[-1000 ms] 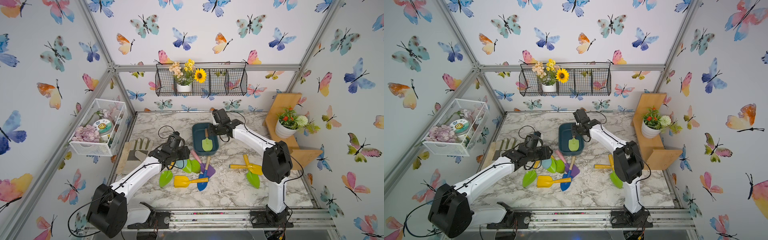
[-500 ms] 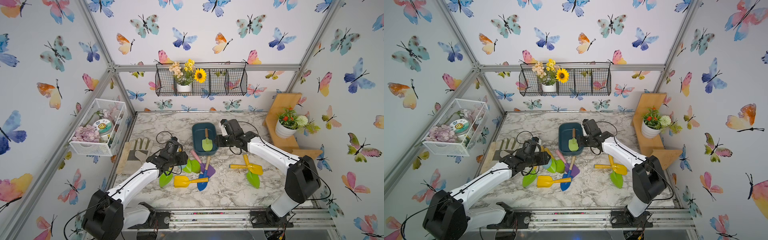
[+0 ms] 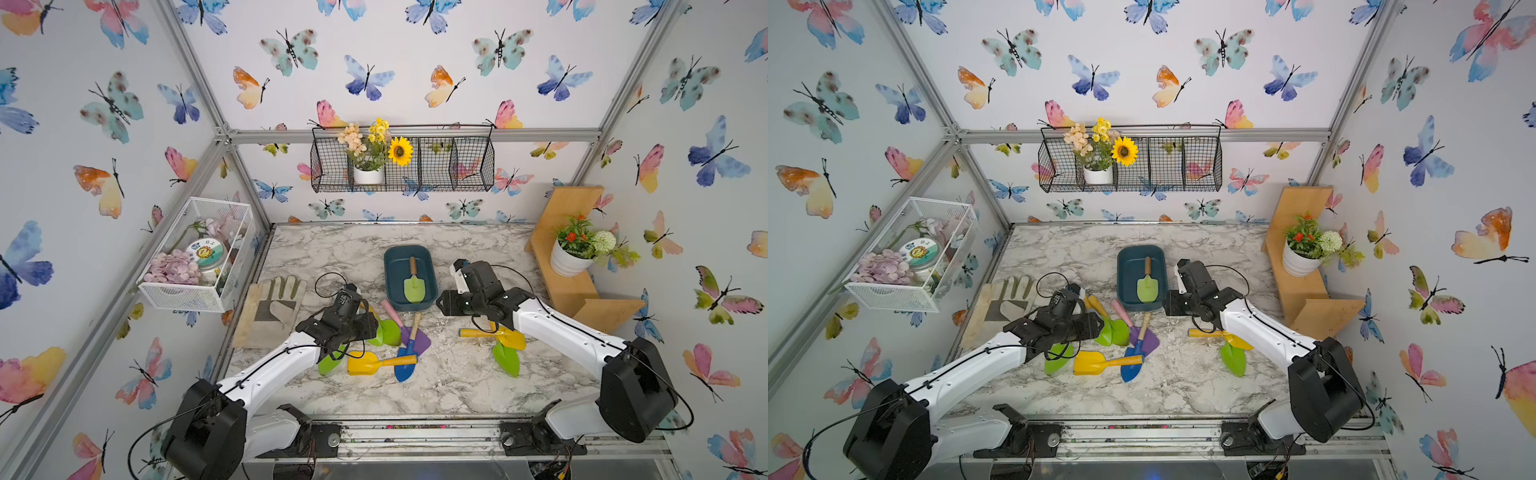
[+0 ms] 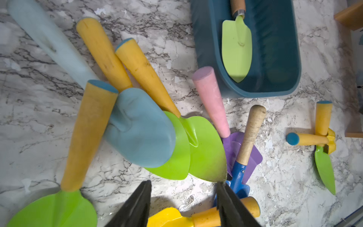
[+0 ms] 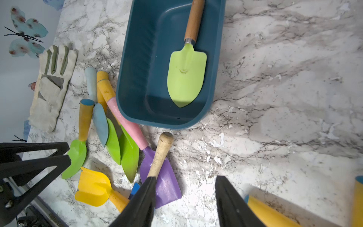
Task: Put the shovel into the storage box
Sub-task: Pick up the shovel from the center of the board.
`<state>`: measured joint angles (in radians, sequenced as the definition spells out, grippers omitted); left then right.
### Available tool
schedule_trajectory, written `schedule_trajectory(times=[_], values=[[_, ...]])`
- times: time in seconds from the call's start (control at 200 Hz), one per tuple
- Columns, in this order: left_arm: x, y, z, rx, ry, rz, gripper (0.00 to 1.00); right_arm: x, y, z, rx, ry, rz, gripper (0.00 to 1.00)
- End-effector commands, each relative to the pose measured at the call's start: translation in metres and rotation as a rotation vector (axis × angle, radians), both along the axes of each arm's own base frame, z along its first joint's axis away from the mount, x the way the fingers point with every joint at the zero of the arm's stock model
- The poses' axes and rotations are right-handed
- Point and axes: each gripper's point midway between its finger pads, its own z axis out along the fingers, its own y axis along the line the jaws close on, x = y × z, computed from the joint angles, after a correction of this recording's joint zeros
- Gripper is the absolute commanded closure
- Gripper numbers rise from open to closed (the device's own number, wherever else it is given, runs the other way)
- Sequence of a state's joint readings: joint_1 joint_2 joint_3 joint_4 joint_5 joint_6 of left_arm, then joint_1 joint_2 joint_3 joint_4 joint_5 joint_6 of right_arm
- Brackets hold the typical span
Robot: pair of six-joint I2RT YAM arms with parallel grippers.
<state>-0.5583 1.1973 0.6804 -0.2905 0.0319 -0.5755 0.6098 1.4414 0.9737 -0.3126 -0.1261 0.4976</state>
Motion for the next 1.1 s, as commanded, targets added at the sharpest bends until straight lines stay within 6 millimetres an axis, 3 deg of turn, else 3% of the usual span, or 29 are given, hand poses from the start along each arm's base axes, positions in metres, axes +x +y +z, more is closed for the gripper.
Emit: schedule_trajectory(times=[0.0, 0.345, 0.716, 1.096], values=[[0.008, 0.022, -0.006, 0.073, -0.002, 0.105, 0.41, -0.005, 0.004, 0.002, 0.050, 0.007, 0.005, 0.47], [0.018, 0.084, -0.038, 0.119, 0.075, 0.269, 0.41, -0.012, -0.001, -0.009, 0.043, 0.021, 0.000, 0.47], [0.024, 0.082, -0.060, 0.116, 0.094, 0.262, 0.43, -0.014, 0.000, -0.022, 0.045, 0.056, -0.006, 0.47], [0.019, 0.086, -0.079, 0.150, 0.124, 0.260, 0.55, -0.011, 0.000, -0.022, 0.035, 0.059, -0.016, 0.47]])
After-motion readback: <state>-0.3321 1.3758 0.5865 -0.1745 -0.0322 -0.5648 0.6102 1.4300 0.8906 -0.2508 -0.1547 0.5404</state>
